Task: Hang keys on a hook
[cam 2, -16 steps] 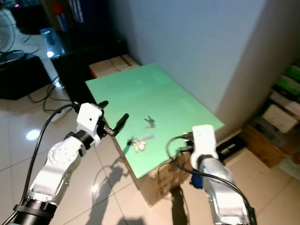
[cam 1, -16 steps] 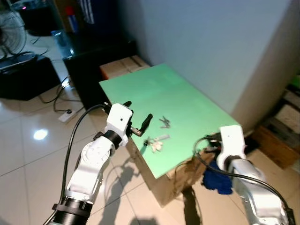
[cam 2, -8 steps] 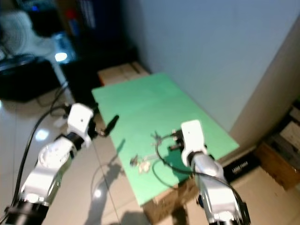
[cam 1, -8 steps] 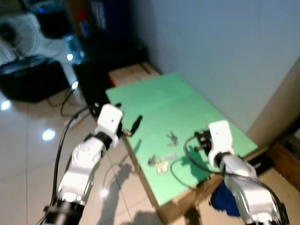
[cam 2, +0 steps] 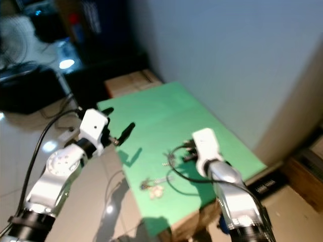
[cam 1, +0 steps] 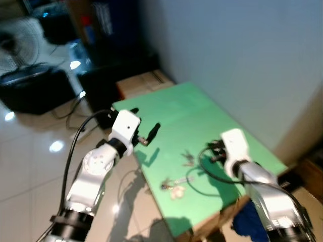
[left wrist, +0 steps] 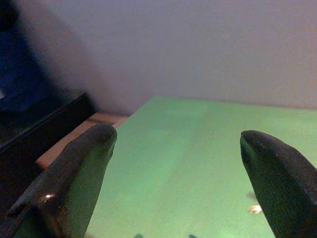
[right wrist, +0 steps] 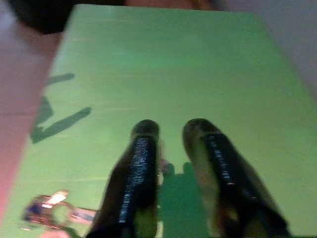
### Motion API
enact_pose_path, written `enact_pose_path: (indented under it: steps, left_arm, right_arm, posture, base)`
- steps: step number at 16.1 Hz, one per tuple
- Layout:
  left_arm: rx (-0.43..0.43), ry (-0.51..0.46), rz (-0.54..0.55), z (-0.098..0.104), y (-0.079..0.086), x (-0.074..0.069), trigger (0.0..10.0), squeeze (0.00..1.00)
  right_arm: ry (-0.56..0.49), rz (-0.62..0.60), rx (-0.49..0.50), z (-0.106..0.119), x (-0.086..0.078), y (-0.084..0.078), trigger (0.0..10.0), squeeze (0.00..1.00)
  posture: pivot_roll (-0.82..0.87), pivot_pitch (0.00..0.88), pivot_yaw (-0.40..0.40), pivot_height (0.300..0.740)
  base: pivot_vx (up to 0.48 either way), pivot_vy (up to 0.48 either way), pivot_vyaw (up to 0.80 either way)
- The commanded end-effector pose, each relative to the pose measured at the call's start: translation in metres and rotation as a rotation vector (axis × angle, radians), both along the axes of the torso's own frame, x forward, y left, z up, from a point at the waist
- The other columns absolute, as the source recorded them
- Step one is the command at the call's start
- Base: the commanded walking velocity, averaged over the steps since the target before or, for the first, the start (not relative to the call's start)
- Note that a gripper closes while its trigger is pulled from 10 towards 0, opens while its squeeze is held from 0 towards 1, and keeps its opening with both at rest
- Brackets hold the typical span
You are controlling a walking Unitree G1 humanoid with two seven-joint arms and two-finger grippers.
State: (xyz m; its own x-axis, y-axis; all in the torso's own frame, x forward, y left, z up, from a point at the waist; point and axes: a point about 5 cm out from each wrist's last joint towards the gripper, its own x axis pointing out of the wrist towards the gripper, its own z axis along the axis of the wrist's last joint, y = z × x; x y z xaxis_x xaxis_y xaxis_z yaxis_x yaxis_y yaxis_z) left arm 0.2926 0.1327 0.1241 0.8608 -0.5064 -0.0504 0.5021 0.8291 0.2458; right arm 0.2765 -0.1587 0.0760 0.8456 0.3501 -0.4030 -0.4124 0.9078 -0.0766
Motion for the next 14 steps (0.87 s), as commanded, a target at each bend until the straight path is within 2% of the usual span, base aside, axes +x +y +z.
enact_pose_path:
  steps: [1, 7, 14]
  left_arm:
    - [0.022, 0.004, -0.002, 0.001, 0.004, -0.001, 10.0, 0.0]
    - [0.052, 0.03, -0.039, 0.005, 0.009, -0.005, 10.0, 0.0]
    - [0.086, 0.065, -0.091, 0.006, 0.008, -0.011, 10.0, 0.0]
  right_arm:
    - [0.018, 0.044, 0.011, -0.004, 0.005, 0.001, 10.0, 1.0]
    - [0.114, 0.182, 0.011, -0.014, 0.032, 0.011, 10.0, 1.0]
    - [0.268, 0.313, -0.043, -0.037, 0.038, 0.031, 10.0, 1.0]
  posture:
    - [-0.11, 0.031, 0.061, 0.74]
    - [-0.09, 0.071, 0.066, 0.74]
    - [-0.07, 0.111, 0.081, 0.74]
  base:
    - [0.0, 0.0, 0.0]
    - [0.0, 0.0, 0.0]
    - [0.0, 0.0, 0.0]
